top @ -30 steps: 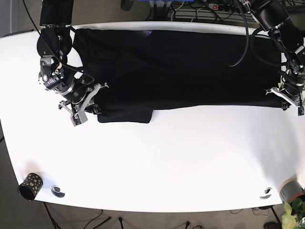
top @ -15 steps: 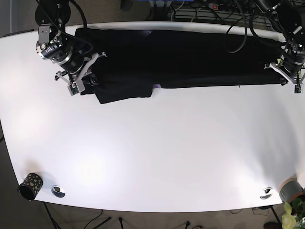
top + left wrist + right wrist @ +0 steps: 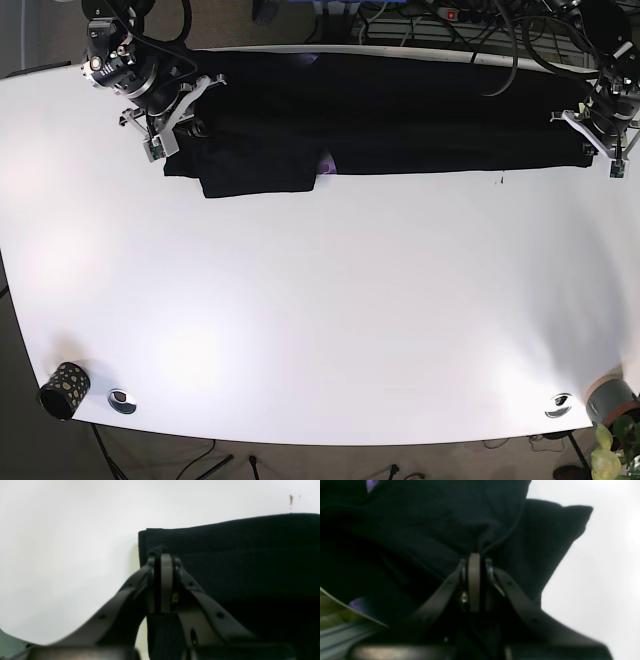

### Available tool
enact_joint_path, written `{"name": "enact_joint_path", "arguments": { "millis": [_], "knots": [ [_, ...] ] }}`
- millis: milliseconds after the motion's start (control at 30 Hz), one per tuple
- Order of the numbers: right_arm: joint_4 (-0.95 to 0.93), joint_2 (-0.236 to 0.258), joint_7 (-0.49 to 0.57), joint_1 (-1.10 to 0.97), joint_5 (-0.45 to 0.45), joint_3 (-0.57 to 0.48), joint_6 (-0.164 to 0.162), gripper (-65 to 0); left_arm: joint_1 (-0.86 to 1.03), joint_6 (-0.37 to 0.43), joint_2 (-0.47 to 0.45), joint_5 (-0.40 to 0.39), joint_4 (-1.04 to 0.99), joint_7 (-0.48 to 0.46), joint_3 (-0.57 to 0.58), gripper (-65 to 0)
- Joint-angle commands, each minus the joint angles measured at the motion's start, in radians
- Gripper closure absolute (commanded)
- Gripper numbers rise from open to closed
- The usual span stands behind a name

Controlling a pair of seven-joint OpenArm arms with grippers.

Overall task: Fold the T-shirt properly
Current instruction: 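Fold the hem up over the shirt toward the collar with both grippers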

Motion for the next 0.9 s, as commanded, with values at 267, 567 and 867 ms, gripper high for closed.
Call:
{"name": "enact_joint_path", "arguments": {
  "millis": [267,567,867],
  "knots": [
    [0.035,-0.037,0.018,-0.021,0.053,0.090,0.008,-35.4,-0.003,-0.003,-0.062,-0.011,-0.034,-0.015,0.025,-21.9],
    [0.049,-0.011,0.018,0.006,0.306,0.090,0.064,-35.7,-0.003,-0.045,-0.028,-0.014,0.076,-0.015,-0.003,-49.3],
    [0.020,-0.021,0.003,0.043,0.156,-0.059,0.058,-35.7,0.035,-0.045,-0.005,-0.002,0.055,-0.012,0.068,-44.4]
  ]
}}
